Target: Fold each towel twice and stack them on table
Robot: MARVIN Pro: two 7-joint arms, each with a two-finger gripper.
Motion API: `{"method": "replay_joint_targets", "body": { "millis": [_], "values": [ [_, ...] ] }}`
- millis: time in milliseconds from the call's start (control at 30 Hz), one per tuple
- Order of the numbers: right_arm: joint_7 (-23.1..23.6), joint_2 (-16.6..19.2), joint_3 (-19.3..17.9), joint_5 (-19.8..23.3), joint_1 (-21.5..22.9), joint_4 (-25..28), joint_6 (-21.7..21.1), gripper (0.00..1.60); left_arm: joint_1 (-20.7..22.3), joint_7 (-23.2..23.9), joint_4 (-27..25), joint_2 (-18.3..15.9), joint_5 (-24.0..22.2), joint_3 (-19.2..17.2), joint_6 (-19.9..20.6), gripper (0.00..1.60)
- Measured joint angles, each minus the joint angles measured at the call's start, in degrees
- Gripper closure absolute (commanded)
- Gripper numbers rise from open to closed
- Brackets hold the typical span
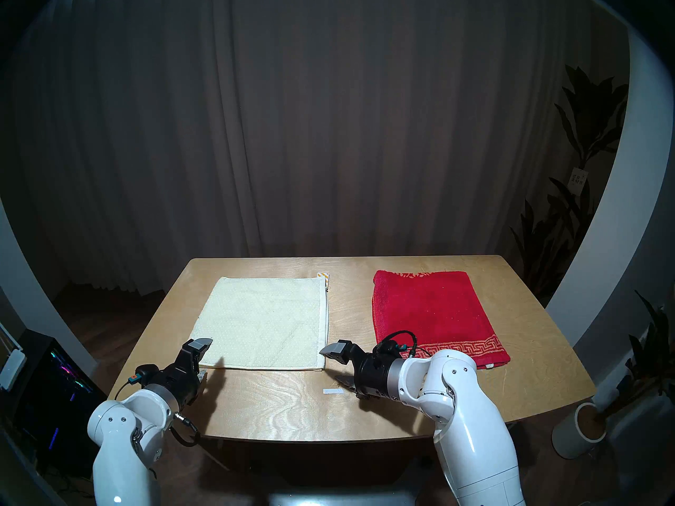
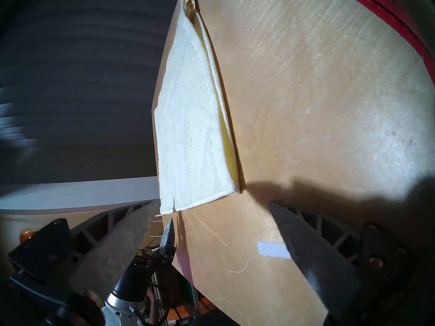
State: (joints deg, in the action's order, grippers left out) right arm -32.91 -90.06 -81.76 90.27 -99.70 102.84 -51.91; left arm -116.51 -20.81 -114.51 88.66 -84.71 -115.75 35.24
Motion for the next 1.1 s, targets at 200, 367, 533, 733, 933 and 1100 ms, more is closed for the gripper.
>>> {"method": "replay_joint_targets", "body": {
  "millis": [200, 367, 533, 733, 933, 1100],
  "values": [
    [-7.0, 0.6, 2.4, 5.7, 1.4, 0.0, 4.0, 0.0, 1.1, -5.3, 0.4, -0.6, -2.8, -0.9, 2.4, 0.0],
    [-12.0, 0.8, 4.1, 9.5, 2.6, -0.4, 7.5, 0.0, 2.7, -8.0, 1.6, -1.1, -4.8, -1.4, 3.4, 0.0],
    [-16.8, 0.9, 5.7, 12.9, 4.4, -1.4, 11.1, 0.0, 5.0, -9.9, 3.6, -1.9, -6.3, -1.7, 3.9, 0.0],
    [-22.4, 0.8, 7.4, 16.1, 7.1, -2.8, 14.0, 0.0, 7.8, -12.3, 5.8, -3.2, -7.3, -1.1, 4.5, 0.0],
    [-24.5, 0.5, 9.0, 17.6, 9.5, -4.9, 15.3, 0.0, 10.0, -13.4, 7.9, -4.6, -7.6, -0.6, 5.2, 0.0],
    [-24.6, 0.3, 10.4, 18.0, 11.2, -7.0, 15.9, 0.0, 11.3, -13.6, 9.3, -5.5, -7.5, -0.4, 5.7, 0.0]
  ]
}}
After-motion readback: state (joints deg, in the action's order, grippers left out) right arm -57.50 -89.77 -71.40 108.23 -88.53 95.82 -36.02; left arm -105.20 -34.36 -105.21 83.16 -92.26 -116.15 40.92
